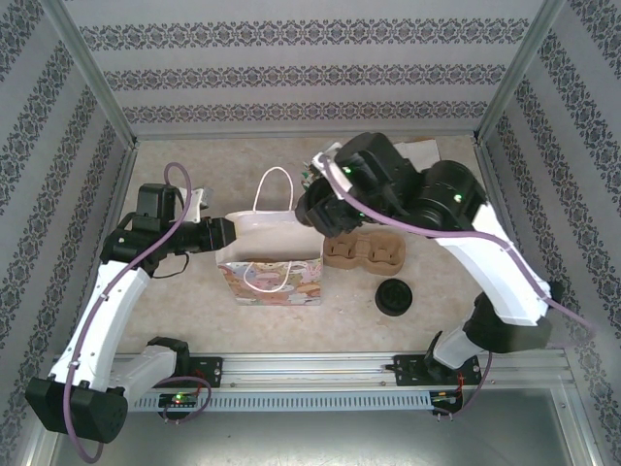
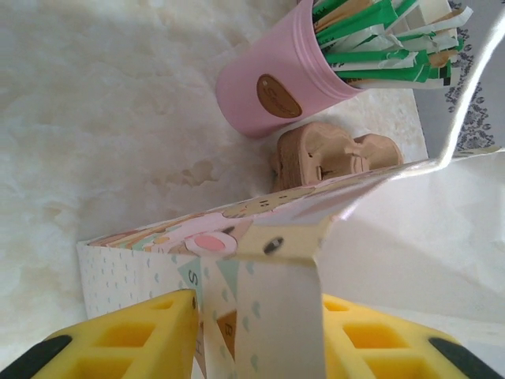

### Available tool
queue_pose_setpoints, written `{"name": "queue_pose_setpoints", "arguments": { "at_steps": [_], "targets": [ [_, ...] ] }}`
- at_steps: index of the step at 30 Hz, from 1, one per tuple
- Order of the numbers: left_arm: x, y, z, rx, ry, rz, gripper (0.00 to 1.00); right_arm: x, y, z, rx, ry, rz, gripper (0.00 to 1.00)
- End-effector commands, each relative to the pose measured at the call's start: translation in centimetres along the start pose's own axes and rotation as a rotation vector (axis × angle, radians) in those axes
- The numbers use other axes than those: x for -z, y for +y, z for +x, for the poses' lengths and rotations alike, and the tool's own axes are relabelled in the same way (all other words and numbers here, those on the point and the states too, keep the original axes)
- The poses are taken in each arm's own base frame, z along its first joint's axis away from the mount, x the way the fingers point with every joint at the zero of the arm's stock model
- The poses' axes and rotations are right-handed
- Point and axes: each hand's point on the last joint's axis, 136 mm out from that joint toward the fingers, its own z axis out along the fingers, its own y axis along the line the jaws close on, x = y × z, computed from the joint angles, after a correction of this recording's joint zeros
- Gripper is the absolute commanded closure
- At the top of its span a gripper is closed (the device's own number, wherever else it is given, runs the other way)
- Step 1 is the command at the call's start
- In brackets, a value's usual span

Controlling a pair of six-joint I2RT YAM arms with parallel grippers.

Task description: Pack the takeout coffee

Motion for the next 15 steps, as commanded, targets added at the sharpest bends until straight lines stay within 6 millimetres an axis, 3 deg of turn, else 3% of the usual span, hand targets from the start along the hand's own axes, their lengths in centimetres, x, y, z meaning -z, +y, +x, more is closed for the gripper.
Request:
{"name": "queue_pose_setpoints", "arguments": {
  "at_steps": [1,5,15],
  "targets": [
    [1.0,-0.7,-0.4,-0.038,-0.035,-0.009,0.58,-0.8,2.2,-0.8,0.036,0.002,-0.081,0.27],
    [1.2,-0.5,-0.3,-0.049,-0.04,-0.024,0.5,-2.7,3.8,-0.1,0.077,0.072,-0.133,0.27],
    [2.6,-1.2,-0.8,-0.086,-0.079,-0.031,0.44,-6.7,5.7,1.5,0.239,0.221,-0.206,0.27]
  ]
}}
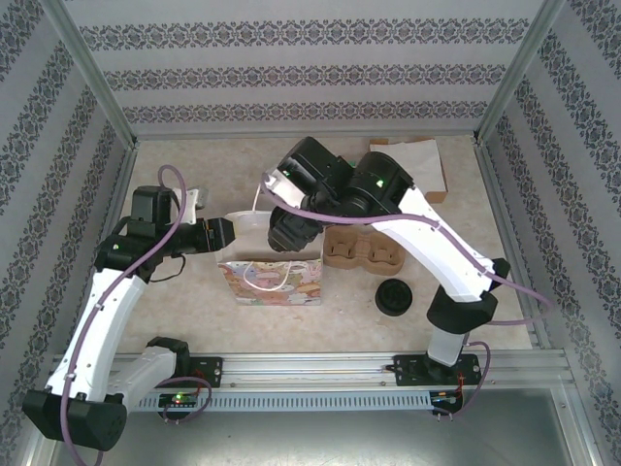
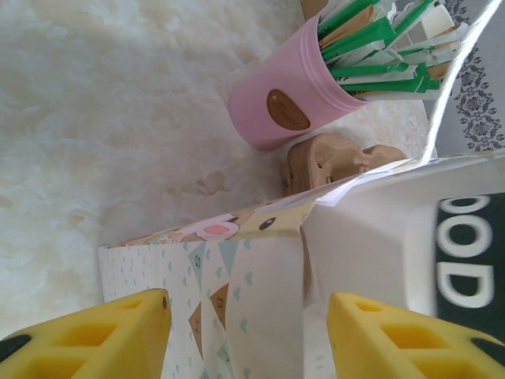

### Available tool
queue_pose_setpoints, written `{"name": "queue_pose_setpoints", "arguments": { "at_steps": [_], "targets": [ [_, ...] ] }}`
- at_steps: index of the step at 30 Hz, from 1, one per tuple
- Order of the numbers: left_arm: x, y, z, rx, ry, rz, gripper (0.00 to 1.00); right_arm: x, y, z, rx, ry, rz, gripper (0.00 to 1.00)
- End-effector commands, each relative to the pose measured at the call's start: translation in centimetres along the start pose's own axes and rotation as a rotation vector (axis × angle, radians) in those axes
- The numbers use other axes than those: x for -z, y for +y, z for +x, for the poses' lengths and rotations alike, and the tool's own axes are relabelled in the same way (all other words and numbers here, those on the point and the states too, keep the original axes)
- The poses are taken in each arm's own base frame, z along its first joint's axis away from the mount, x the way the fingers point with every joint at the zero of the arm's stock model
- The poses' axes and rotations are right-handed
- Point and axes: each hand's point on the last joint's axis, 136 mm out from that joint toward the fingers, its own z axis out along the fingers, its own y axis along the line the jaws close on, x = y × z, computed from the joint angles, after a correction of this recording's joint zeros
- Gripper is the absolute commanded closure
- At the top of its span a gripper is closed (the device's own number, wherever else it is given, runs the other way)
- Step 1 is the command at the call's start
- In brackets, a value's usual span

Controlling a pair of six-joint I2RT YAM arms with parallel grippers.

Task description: Pack the takeout coffee

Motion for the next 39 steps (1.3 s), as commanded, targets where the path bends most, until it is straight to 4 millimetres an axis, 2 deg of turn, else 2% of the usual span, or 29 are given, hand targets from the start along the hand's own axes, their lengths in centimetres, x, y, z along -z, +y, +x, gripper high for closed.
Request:
{"name": "queue_pose_setpoints", "arguments": {
  "at_steps": [1,12,20,24,30,33,39],
  "targets": [
    [1.4,-1.1,-0.5,-0.06,-0.03,0.003,0.44,-0.7,1.1,0.7,0.105,0.052,-0.054,0.27],
    [2.0,-1.3,-0.4,-0.099,-0.025,-0.008,0.42,-4.1,2.0,2.8,0.373,0.179,-0.181,0.27],
    [2.1,-1.2,-0.3,-0.113,-0.017,-0.016,0.42,-5.0,1.0,2.5,0.435,0.165,-0.227,0.28],
    [2.1,-1.0,-0.2,-0.113,-0.013,-0.023,0.42,-5.6,0.6,3.0,0.455,0.191,-0.238,0.28],
    [2.0,-1.1,-0.1,-0.112,-0.013,-0.012,0.41,-7.1,-0.7,2.9,0.457,0.224,-0.185,0.3],
    [1.8,-1.0,-0.1,-0.108,-0.006,-0.012,0.42,-6.7,-0.4,2.3,0.449,0.196,-0.195,0.33],
    [1.6,-0.9,0.1,-0.108,-0.003,-0.01,0.42,-4.5,-0.8,0.8,0.464,0.112,-0.152,0.32]
  ]
}}
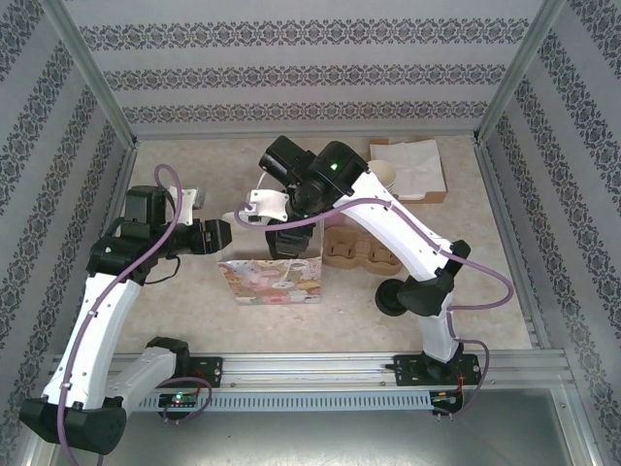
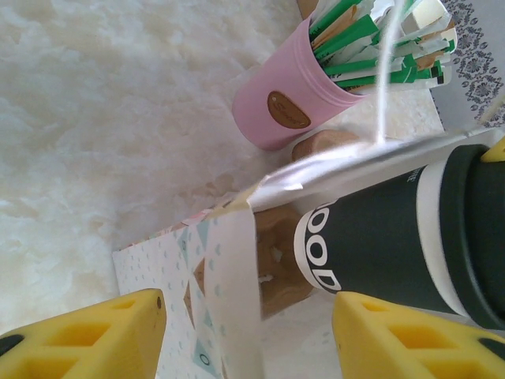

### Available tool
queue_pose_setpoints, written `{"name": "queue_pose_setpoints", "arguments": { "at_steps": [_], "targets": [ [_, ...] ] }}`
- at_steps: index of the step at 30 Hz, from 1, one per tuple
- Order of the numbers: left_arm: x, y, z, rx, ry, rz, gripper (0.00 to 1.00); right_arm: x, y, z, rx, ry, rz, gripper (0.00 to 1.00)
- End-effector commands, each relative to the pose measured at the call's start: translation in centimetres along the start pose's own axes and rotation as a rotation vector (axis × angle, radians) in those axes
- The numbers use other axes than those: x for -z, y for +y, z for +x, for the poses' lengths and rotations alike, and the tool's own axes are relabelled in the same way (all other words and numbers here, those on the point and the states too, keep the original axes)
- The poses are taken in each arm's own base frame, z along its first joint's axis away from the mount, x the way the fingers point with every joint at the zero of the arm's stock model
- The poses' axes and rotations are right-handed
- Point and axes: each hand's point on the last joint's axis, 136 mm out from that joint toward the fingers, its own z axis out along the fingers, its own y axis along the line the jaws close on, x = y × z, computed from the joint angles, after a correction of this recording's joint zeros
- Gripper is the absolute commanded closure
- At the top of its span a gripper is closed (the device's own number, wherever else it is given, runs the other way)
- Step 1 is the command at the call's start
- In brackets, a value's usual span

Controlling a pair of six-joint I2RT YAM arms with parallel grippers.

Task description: Pack the takeout coffee

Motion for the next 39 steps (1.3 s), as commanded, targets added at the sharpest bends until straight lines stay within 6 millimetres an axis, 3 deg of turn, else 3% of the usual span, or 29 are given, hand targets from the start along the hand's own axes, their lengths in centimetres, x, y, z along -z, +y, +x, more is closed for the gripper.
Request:
{"name": "queue_pose_setpoints", "arguments": {
  "at_steps": [1,5,12,19,27,39],
  "targets": [
    [0.2,-0.5,0.1,-0.033,0.002,0.013,0.42,2.1,-0.3,-0.1,0.018,-0.035,0.04,0.31],
    [0.1,-0.5,0.1,-0.032,0.001,0.014,0.42,2.3,-0.3,0.1,0.026,-0.033,0.042,0.31],
    [0.2,-0.4,0.1,-0.034,0.0,0.009,0.42,-0.4,0.0,1.5,0.043,0.043,-0.029,0.29],
    [0.3,-0.4,0.2,-0.039,0.002,0.005,0.41,-1.6,0.9,1.9,0.124,0.052,-0.112,0.32],
    [0.3,-0.3,0.2,-0.043,0.002,0.002,0.41,-3.3,0.6,2.4,0.179,0.101,-0.13,0.33],
    [0.2,-0.2,0.2,-0.041,0.003,-0.006,0.41,-5.1,0.1,3.4,0.121,0.18,-0.129,0.33]
  ]
}}
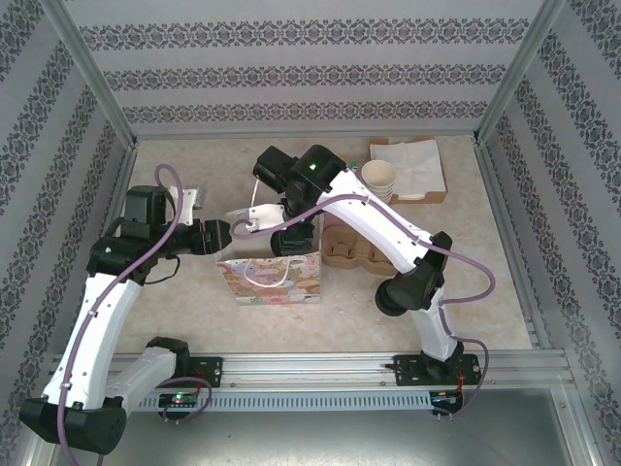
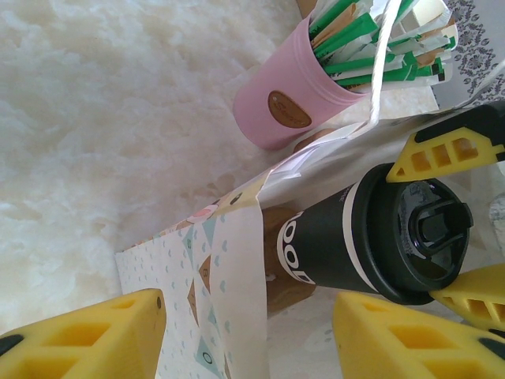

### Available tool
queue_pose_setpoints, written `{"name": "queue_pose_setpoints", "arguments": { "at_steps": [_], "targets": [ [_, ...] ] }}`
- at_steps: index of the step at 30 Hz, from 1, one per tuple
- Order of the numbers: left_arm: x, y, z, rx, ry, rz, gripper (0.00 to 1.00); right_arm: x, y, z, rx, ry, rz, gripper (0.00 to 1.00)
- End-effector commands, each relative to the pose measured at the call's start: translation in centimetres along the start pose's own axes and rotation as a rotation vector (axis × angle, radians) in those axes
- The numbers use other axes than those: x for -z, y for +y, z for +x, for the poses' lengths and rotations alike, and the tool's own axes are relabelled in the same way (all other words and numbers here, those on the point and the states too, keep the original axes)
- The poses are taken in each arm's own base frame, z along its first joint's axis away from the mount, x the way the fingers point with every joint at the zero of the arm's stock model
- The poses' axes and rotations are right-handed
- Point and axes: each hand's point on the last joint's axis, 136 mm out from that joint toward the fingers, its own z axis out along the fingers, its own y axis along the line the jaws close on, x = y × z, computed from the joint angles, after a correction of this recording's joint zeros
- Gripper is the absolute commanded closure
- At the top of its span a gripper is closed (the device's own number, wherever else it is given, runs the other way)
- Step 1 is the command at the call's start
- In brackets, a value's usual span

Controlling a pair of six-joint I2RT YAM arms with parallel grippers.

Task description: Pack the takeout coffee

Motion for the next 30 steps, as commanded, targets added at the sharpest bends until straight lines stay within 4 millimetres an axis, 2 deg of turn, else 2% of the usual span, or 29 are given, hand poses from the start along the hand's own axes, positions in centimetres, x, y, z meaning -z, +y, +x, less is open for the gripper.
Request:
{"name": "queue_pose_setpoints", "arguments": {
  "at_steps": [1,19,30],
  "targets": [
    [0.2,-0.2,0.2,-0.027,0.003,-0.004,0.41,-0.7,0.2,1.0,-0.03,0.046,-0.026,0.33],
    [-0.1,0.0,0.2,-0.015,0.004,-0.005,0.41,-3.1,0.4,1.5,-0.1,0.087,-0.06,0.34],
    [-0.1,-0.1,0.2,-0.013,0.002,-0.004,0.41,-4.2,0.6,1.8,-0.079,0.082,-0.06,0.35]
  ]
}}
